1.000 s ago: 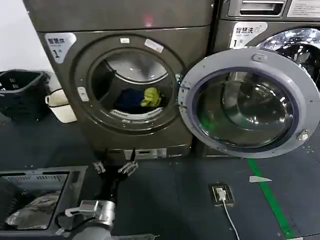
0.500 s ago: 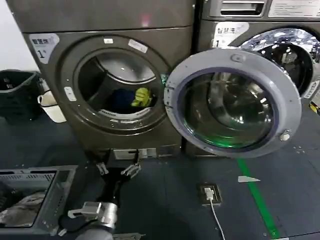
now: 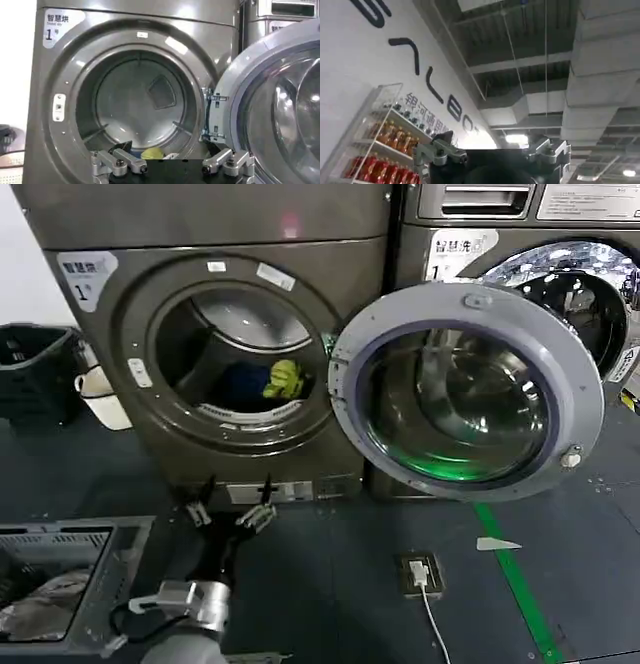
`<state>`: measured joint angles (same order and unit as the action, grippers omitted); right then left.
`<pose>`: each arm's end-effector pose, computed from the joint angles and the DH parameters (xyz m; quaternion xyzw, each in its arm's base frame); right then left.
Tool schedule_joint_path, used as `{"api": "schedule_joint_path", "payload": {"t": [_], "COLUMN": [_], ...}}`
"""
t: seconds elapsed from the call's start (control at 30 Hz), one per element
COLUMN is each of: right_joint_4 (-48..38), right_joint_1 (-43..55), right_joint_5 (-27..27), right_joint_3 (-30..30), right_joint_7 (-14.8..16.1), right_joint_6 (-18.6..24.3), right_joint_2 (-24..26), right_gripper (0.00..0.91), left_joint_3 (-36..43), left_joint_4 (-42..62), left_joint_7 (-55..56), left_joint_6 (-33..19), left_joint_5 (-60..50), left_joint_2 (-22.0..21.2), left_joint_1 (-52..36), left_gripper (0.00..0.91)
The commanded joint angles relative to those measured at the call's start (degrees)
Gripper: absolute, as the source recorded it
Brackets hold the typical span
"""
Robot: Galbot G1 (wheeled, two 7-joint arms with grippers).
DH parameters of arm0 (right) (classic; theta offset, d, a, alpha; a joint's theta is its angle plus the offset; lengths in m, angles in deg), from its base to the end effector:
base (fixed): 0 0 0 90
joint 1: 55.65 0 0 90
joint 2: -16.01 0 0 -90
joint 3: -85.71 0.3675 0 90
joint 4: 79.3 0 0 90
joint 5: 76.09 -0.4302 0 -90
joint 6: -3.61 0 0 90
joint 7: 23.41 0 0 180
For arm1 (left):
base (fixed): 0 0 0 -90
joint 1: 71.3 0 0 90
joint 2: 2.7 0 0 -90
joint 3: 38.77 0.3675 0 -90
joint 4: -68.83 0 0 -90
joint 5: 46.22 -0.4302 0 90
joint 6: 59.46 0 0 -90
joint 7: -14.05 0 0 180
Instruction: Grasp the clothes from the dryer.
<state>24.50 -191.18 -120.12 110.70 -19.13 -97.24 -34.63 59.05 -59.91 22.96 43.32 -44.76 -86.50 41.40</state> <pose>-0.0984 -0.4608 0.1507 0.5033 0.7786 -0.2597 0.2701 0.2671 -0.0348 -0.2230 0.0098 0.9996 0.0069 0.0242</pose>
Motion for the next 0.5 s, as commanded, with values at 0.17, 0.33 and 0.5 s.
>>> {"api": "schedule_joint_path", "payload": {"t": [0.17, 0.33, 0.5], "right_joint_4": [0.33, 0.58, 0.8], "right_joint_1": [0.43, 0.73, 0.9], "right_joint_5": [-0.14, -0.16, -0.14], "right_joint_3": [-0.49, -0.99, -1.36], "right_joint_7": [0.27, 0.28, 0.42], "right_joint_6": [0.58, 0.57, 0.58], "right_joint_2": [0.04, 0.3, 0.34], "right_gripper": [0.907, 0.907, 0.907], "left_joint_3": [-2.31, -3.25, -3.69], "left_joint_4": [0.57, 0.31, 0.08], "left_joint_7": [1.3, 1.27, 1.18], "left_joint_6": [0.76, 0.71, 0.78], "left_joint_5": [0.46, 0.77, 1.14], "left_joint_2": [0.17, 0.39, 0.42], "left_joint_1": [-1.04, -0.7, -0.66], "left_gripper": [0.907, 0.907, 0.907]}}
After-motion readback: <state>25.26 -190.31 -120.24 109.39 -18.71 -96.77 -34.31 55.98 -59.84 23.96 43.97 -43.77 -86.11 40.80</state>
